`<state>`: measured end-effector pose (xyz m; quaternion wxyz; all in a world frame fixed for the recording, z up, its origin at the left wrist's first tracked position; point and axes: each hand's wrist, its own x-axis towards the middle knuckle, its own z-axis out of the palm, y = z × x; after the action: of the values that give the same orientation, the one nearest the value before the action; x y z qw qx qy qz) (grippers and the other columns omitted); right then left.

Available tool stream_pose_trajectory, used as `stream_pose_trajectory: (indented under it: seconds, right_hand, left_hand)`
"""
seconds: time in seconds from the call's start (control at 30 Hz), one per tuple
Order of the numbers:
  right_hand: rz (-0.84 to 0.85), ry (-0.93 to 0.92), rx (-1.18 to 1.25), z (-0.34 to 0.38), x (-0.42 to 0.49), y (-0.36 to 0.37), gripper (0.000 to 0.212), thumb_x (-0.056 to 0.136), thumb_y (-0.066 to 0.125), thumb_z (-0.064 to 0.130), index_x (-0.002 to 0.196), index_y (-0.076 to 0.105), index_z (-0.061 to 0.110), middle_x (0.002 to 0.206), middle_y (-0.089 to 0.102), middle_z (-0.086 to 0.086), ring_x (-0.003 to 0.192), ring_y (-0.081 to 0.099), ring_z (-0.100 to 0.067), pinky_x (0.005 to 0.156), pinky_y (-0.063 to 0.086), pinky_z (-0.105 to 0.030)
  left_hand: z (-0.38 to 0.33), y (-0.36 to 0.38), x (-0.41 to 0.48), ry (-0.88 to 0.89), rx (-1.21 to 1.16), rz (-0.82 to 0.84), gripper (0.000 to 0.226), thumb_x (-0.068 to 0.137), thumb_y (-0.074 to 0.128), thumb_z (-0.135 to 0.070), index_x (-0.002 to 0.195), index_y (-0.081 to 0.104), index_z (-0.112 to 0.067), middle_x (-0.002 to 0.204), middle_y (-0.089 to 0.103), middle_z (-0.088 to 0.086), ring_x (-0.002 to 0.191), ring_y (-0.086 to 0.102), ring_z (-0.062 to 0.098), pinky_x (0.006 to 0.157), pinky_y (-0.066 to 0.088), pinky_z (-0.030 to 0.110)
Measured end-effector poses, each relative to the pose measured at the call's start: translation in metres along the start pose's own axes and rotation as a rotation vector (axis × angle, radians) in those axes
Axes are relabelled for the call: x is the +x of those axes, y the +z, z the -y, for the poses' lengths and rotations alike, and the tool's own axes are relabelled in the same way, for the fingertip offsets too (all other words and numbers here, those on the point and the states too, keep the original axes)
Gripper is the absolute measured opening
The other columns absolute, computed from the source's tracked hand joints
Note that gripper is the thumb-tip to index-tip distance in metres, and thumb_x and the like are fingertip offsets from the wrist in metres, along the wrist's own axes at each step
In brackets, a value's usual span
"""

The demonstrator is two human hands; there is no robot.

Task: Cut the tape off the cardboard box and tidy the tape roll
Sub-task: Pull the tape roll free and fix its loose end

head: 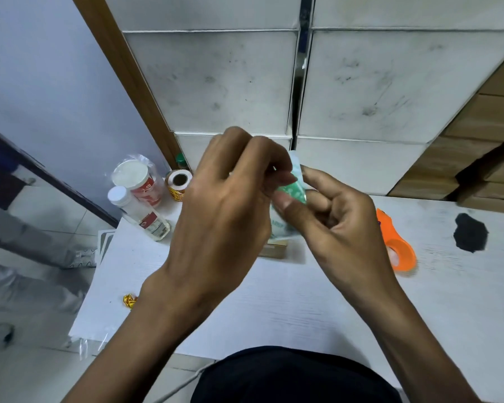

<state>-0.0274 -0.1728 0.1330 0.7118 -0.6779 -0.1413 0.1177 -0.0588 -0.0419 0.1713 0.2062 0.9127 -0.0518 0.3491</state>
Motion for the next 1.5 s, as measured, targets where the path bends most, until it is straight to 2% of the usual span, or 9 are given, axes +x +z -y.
stream_pose_trajectory:
  seconds: [0.17,0.33,0.47,0.63,0.93,1.13,1.23,1.4,1.5]
  right_hand:
    - [-0.038,-0.051,-0.053,-0.001,-0.008,0.001,0.049,0.079,0.070,0.030,0.126,0.064,0.016,0.083,0.079,0.002,0.078,0.076,-0.008,0.064,0.058,-0.022]
    - [-0.112,-0.082,-0.059,-0.004,-0.013,0.006,0.048,0.075,0.074,0.031,0.120,0.067,0.015,0.087,0.080,0.005,0.078,0.076,-0.008,0.068,0.058,-0.020]
    - [-0.179,-0.102,-0.095,-0.003,-0.009,0.012,0.034,0.081,0.074,0.030,0.112,0.072,0.015,0.077,0.079,0.006,0.071,0.076,-0.010,0.064,0.061,-0.028]
    - [-0.186,-0.125,-0.118,-0.001,0.000,0.018,0.015,0.084,0.073,0.032,0.084,0.070,0.017,0.052,0.065,0.013,0.047,0.056,0.000,0.050,0.043,-0.015]
    - [-0.153,-0.128,-0.080,-0.003,0.003,0.027,0.022,0.087,0.068,0.027,0.073,0.057,0.013,0.045,0.051,0.012,0.042,0.037,-0.003,0.046,0.032,-0.019]
    - [-0.139,-0.139,-0.058,-0.004,0.000,0.022,0.021,0.089,0.066,0.030,0.104,0.062,0.016,0.082,0.076,0.002,0.077,0.072,-0.011,0.066,0.055,-0.028]
    - [-0.137,-0.155,-0.016,0.001,0.002,0.018,0.038,0.085,0.065,0.031,0.119,0.061,0.015,0.098,0.077,0.001,0.092,0.074,-0.010,0.077,0.055,-0.021]
    - [-0.102,-0.147,0.160,0.001,0.002,0.015,0.033,0.087,0.066,0.011,0.119,0.060,0.015,0.109,0.076,-0.001,0.101,0.072,-0.014,0.084,0.056,-0.027]
    - [-0.030,-0.117,0.286,0.002,-0.001,0.010,0.042,0.084,0.055,-0.003,0.124,0.058,0.008,0.111,0.075,-0.010,0.100,0.070,-0.036,0.082,0.052,-0.035]
  left_hand:
    - [0.013,-0.011,0.016,-0.040,-0.079,0.163,0.016,0.090,0.068,-0.016,0.104,0.069,-0.008,0.080,0.065,0.004,0.070,0.057,0.012,0.066,0.046,0.023]
    - [0.017,-0.020,0.027,-0.003,-0.034,0.249,0.012,0.089,0.065,-0.022,0.088,0.072,-0.012,0.082,0.066,0.004,0.068,0.059,0.020,0.062,0.046,0.033]
    - [0.015,-0.011,0.023,0.014,0.043,0.171,0.010,0.087,0.059,-0.010,0.083,0.068,-0.007,0.079,0.063,0.009,0.067,0.057,0.027,0.056,0.049,0.041]
    - [0.010,-0.003,0.021,0.018,0.181,0.060,0.014,0.081,0.051,-0.002,0.077,0.064,-0.006,0.076,0.061,0.011,0.073,0.053,0.031,0.056,0.041,0.042]
    - [0.008,-0.002,0.005,0.060,0.251,-0.007,0.022,0.085,0.046,0.004,0.073,0.063,-0.003,0.070,0.060,0.013,0.067,0.052,0.034,0.055,0.044,0.047]
    - [0.007,-0.002,-0.003,0.059,0.134,-0.027,0.022,0.090,0.053,0.000,0.076,0.068,-0.005,0.071,0.061,0.011,0.068,0.052,0.032,0.057,0.043,0.044]
    - [0.005,-0.003,-0.002,0.053,0.105,0.042,0.017,0.086,0.057,0.004,0.080,0.069,-0.006,0.074,0.061,0.011,0.070,0.053,0.031,0.056,0.043,0.045]
    - [0.005,0.000,-0.004,0.114,0.104,0.027,0.017,0.090,0.060,0.003,0.081,0.072,-0.006,0.074,0.062,0.012,0.068,0.053,0.033,0.056,0.045,0.046]
    - [0.003,0.000,-0.005,0.194,0.181,-0.011,0.019,0.086,0.064,0.008,0.079,0.073,-0.007,0.072,0.064,0.012,0.062,0.052,0.031,0.052,0.046,0.044]
